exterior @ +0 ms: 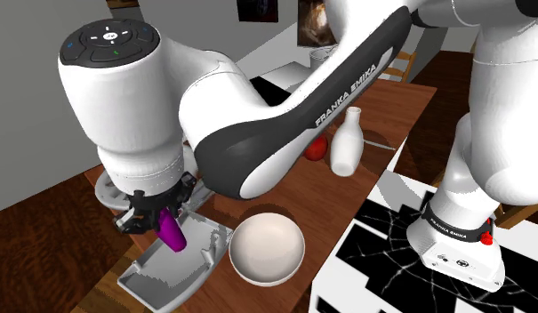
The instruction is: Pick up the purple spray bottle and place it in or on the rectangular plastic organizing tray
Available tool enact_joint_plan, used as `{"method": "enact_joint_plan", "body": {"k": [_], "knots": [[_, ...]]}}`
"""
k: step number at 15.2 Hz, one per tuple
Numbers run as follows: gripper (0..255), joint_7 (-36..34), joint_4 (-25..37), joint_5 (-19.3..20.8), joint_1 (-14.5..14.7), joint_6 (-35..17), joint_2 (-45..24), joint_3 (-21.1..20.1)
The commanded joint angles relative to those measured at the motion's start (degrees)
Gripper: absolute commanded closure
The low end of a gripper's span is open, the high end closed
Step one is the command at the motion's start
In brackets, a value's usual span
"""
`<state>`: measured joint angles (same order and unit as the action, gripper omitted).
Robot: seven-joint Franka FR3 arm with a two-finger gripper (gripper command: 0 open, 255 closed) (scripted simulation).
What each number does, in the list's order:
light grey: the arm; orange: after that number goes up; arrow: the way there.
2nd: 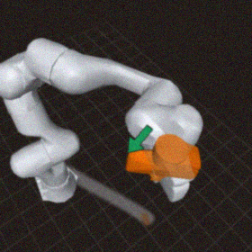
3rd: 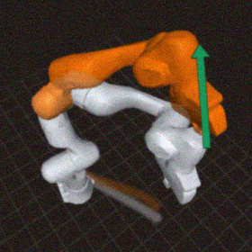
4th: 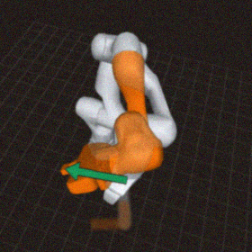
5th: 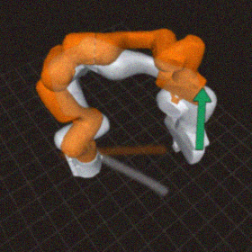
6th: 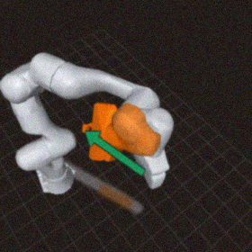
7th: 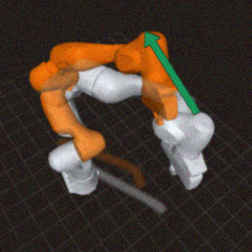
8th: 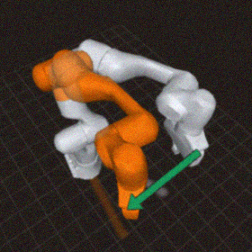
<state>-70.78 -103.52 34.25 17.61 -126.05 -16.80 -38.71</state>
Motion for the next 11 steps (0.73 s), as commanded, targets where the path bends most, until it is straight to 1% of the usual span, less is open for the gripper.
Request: {"method": "enact_joint_plan", "body": {"k": [1,5,11], "knots": [[255,-1.03,-0.57,0.94,0.37,-0.90,-0.69,0.28],[255,-3.09,-2.10,3.12,0.91,-3.31,-2.30,1.15],[255,-3.09,-2.10,3.12,0.92,-3.31,-2.30,1.15]]}}
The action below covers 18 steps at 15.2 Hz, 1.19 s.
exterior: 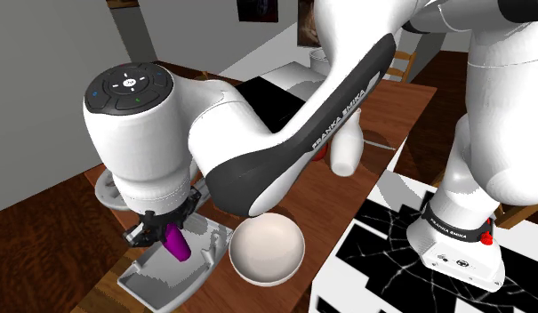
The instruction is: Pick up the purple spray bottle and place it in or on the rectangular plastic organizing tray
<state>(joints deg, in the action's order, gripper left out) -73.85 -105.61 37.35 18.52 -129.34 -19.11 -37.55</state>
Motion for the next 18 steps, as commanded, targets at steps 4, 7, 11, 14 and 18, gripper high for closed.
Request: {"method": "enact_joint_plan", "body": {"k": [4,7,11,14,18], "knots": [[0,-0.02,0.00,0.02,0.01,-0.02,0.00,0.00],[0,-0.01,0.00,0.02,0.01,-0.02,0.00,0.00],[0,2.18,0.20,-3.89,-0.83,3.11,4.10,-1.87],[0,2.77,0.36,-4.91,-0.98,3.99,5.13,-2.27],[0,2.77,0.37,-4.91,-0.98,3.99,5.13,-2.26]]}}
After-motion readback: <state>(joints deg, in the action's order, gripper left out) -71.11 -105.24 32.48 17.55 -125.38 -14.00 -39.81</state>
